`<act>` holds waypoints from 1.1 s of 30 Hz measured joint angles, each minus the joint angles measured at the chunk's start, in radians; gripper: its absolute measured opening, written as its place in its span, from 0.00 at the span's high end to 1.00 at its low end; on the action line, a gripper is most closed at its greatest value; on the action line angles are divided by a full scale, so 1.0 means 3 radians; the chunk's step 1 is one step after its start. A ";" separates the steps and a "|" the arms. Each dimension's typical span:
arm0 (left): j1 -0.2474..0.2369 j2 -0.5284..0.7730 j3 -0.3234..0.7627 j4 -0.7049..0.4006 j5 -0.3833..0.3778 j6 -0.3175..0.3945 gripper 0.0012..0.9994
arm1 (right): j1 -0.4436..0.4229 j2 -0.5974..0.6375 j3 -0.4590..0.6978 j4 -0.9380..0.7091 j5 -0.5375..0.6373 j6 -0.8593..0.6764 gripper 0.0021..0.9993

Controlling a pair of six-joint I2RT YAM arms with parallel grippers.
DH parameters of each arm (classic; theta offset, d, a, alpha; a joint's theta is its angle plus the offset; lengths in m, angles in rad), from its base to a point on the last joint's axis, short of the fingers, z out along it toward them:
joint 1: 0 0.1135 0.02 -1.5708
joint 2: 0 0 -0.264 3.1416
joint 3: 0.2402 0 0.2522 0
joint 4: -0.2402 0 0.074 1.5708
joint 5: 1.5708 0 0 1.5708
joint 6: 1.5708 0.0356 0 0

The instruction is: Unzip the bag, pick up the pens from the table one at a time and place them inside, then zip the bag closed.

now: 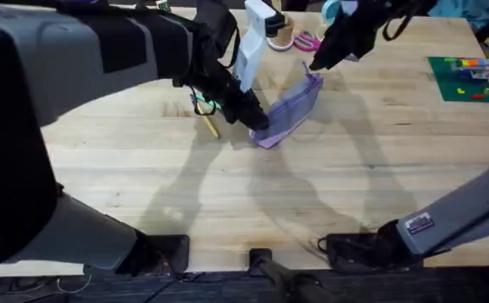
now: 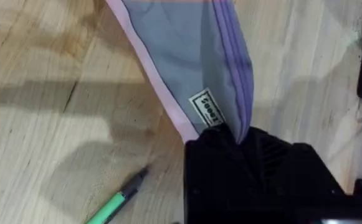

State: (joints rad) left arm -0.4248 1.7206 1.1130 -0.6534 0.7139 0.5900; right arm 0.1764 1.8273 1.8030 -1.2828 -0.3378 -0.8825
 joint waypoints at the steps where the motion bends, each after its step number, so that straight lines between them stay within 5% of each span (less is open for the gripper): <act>1: 0.0000 0.0000 0.0000 0.0000 -0.0001 0.0000 0.96 | 0.0001 -0.0064 0.0000 0.0012 -0.0001 -0.0001 0.97; 11: 0.0000 0.0000 0.0000 0.0000 -0.0001 0.0000 0.96 | 0.0001 -0.0648 0.0003 0.0126 -0.0001 -0.0001 0.97; 13: 0.0000 0.0000 0.0000 -0.0001 0.0000 0.0000 0.96 | 0.0001 -0.0675 0.0003 0.0124 0.0000 0.0004 0.89; 15: 0.0000 -0.0001 0.0000 -0.0001 -0.0001 -0.0001 0.96 | 0.0001 -0.0675 0.0003 0.0125 0.0000 0.0014 0.73; 19: -0.0001 -0.0001 0.0000 -0.0001 -0.0001 -0.0001 0.96 | 0.0037 -0.0669 0.0003 0.0126 0.0000 0.0043 0.15; 21: 0.0000 0.0000 0.0000 -0.0001 -0.0001 -0.0001 0.96 | 0.0085 -0.0669 0.0003 0.0126 0.0000 0.0064 0.02; 33: 0.0000 0.0000 0.0000 -0.0001 0.0000 -0.0001 0.96 | 0.0396 -0.0671 0.0003 0.0187 0.0151 0.0370 0.00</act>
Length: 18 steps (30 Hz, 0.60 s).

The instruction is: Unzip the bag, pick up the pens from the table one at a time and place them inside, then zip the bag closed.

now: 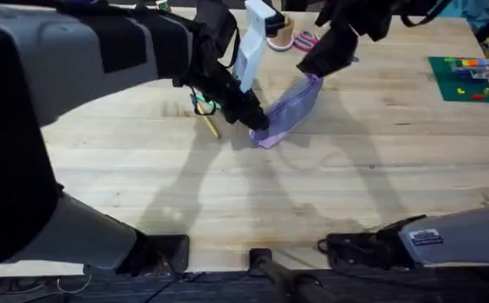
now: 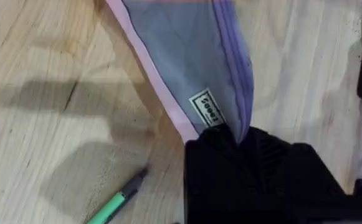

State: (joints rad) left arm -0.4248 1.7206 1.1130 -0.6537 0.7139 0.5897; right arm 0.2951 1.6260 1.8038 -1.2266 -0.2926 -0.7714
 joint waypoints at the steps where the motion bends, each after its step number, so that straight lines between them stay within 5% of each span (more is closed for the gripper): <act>1: 0.0000 0.0000 0.0000 0.0000 0.0000 0.0001 0.96 | 0.0004 -0.0004 0.0000 0.0028 0.0028 0.0104 0.00; 8: -0.0001 0.0000 0.0000 0.0001 -0.0001 0.0001 0.96 | 0.0004 -0.0219 0.0000 -0.0011 0.0271 0.0851 0.00; 18: 0.0000 0.0000 0.0000 0.0000 -0.0001 0.0000 0.96 | 0.0004 -0.0432 0.0000 -0.0242 0.0328 0.1175 0.00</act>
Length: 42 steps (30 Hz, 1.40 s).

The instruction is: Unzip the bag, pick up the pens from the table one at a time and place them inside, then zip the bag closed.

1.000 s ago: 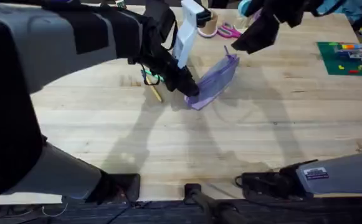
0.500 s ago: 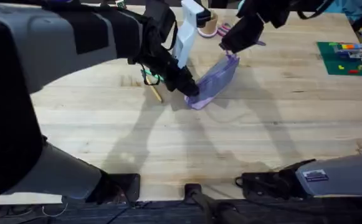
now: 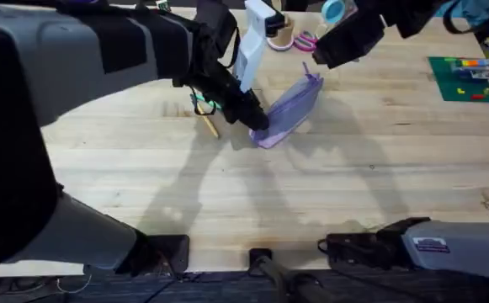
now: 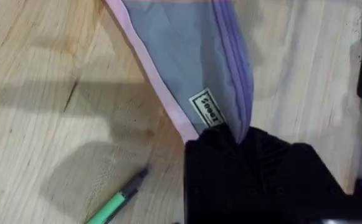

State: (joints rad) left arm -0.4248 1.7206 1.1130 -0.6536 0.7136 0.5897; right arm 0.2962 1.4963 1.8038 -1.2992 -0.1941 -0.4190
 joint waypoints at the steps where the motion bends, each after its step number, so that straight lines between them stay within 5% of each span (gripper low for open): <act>1: 0.0000 0.0000 0.0000 0.0001 0.0000 0.0001 0.96 | 0.0000 0.0001 0.0000 -0.0007 0.0000 0.0009 0.00; 10: 0.0000 0.0000 0.0000 0.0001 0.0001 0.0001 0.96 | -0.0015 -0.0019 -0.0135 0.0190 0.0001 0.0064 0.00; 27: 0.0000 -0.0001 0.0000 0.0001 0.0000 0.0001 0.96 | -0.0389 -0.0491 -0.1671 0.1266 0.0041 0.0100 0.00; 42: 0.0000 0.0000 0.0000 0.0001 0.0001 0.0001 0.96 | -0.0383 -0.0200 -0.1759 0.1667 0.0040 0.0100 0.00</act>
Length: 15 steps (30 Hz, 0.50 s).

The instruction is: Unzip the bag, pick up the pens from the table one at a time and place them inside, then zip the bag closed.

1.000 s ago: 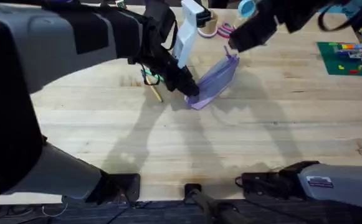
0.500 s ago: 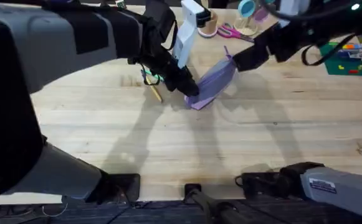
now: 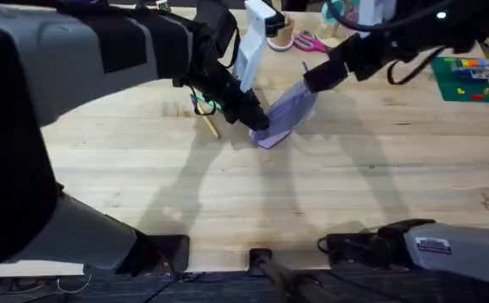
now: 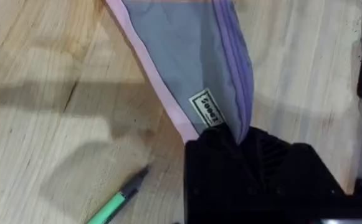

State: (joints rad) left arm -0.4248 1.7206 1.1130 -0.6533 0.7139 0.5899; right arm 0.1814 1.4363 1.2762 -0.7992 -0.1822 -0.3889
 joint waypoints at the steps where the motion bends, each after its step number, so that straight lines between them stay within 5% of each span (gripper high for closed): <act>1: 0.0000 0.0000 0.0000 0.0000 -0.0001 -0.0001 0.96 | 0.0000 0.0054 0.0000 0.0042 0.0000 0.0000 0.00; 11: 0.0000 0.0000 0.0000 0.0000 -0.0001 0.0000 0.96 | 0.0000 0.0391 0.0000 0.0243 0.0000 0.0000 0.01; 15: 0.0000 0.0000 0.0000 0.0000 0.0000 0.0000 0.96 | 0.0000 0.0491 0.0000 0.0308 0.0000 0.0000 0.10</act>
State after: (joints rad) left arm -0.4248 1.7206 1.1130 -0.6533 0.7139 0.5898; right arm 0.1814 1.5838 1.2762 -0.7069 -0.1822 -0.3888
